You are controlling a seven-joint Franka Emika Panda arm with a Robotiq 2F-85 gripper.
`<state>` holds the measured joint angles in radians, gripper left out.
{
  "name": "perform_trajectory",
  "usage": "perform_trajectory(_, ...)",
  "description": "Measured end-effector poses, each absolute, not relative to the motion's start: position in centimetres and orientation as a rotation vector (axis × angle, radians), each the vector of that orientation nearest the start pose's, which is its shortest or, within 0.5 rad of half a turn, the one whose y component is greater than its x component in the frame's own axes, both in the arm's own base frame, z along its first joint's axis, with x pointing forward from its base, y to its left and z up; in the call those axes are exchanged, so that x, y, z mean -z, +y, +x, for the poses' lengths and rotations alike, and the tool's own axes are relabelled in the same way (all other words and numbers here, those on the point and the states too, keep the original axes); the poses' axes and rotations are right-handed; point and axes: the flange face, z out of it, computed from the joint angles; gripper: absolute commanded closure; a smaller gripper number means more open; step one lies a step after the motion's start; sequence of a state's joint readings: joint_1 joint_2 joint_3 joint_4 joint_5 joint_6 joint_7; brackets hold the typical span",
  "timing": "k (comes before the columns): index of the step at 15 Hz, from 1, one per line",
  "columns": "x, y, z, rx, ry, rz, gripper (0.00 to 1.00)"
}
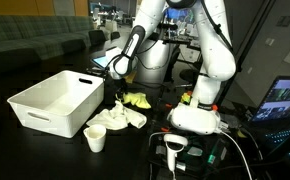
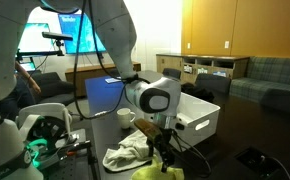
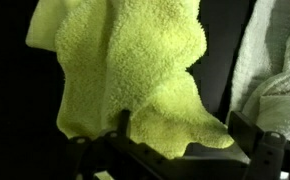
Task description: Put the towels in the basket and the tape and marker in the mug
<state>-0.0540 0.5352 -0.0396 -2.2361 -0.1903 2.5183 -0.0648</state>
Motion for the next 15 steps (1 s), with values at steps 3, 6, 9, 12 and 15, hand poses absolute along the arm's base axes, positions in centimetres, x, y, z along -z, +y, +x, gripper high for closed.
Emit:
perform_trajectory(3, -11.1, -5.1, 50.8, -0.41, -0.141, -3.218, 0.0)
perform_trajectory(6, -10.8, -5.1, 51.2, -0.408, -0.087, -3.231, 0.26)
perform_trajectory(9, -10.0, -4.7, 51.6, -0.432, -0.066, -3.234, 0.51)
perform_trajectory(12, -9.1, -4.4, 51.9, -0.475, -0.062, -3.235, 0.73)
perform_trajectory(15, -8.8, -4.1, 52.3, -0.519, -0.066, -3.234, 0.94)
